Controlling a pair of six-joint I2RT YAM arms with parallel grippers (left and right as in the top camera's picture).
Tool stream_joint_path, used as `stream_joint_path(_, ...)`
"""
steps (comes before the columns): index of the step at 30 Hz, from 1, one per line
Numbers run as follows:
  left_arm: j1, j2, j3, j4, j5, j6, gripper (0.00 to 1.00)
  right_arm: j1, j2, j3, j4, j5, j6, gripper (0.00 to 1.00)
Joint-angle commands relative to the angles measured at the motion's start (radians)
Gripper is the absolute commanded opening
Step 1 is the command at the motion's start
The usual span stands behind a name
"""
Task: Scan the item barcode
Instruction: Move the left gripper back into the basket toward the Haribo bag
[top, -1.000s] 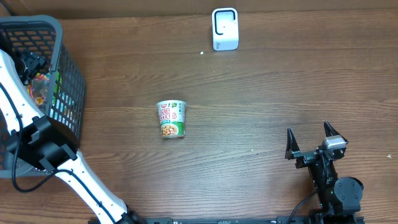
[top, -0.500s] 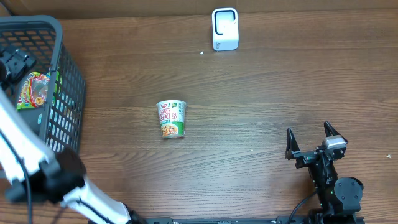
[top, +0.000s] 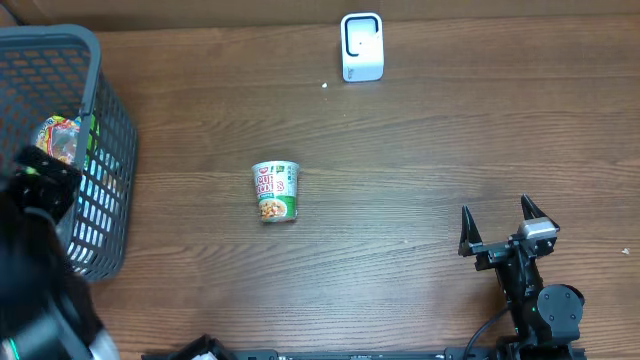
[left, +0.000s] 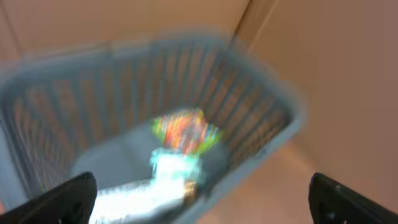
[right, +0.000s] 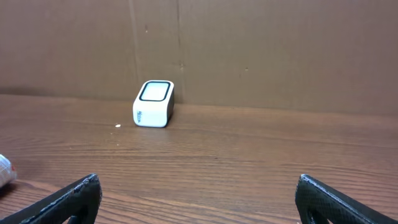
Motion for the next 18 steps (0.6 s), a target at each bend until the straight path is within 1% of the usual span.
stream_joint_path(1,0.000,0.004,0.022,0.074,-0.010,0.079,1.00,-0.006,-0.007,-0.010,0.005,0.006,0.003,1.00)
stream_joint_path(3,0.000,0.081,0.098,0.050,-0.010,0.082,1.00,-0.006,-0.007,-0.010,0.005,0.006,0.003,1.00)
stream_joint_path(5,0.003,0.196,0.208,-0.008,-0.023,0.092,1.00,-0.007,-0.007,-0.010,0.005,0.006,0.003,1.00)
stream_joint_path(6,0.016,0.302,0.311,-0.074,-0.024,0.093,1.00,-0.006,-0.007,-0.010,0.005,0.006,0.003,1.00)
stream_joint_path(8,0.047,0.450,0.459,-0.167,-0.013,0.086,1.00,-0.006,-0.007,-0.010,0.005,0.006,0.003,1.00)
stream_joint_path(9,0.068,0.544,0.550,-0.218,0.006,0.073,1.00,-0.007,-0.007,-0.010,0.005,0.006,0.003,1.00)
stream_joint_path(11,0.096,0.696,0.673,-0.280,0.036,0.032,1.00,-0.006,-0.007,-0.010,0.005,0.006,0.003,1.00)
stream_joint_path(13,0.110,0.793,0.711,-0.293,0.054,0.014,1.00,-0.007,-0.007,-0.010,0.005,0.006,0.003,1.00)
stream_joint_path(15,0.118,0.917,0.710,-0.294,0.090,0.003,1.00,-0.006,-0.007,-0.010,0.005,0.006,0.003,1.00)
stream_joint_path(18,0.118,1.016,0.710,-0.327,0.109,0.002,1.00,-0.006,-0.007,-0.010,0.005,0.006,0.003,1.00)
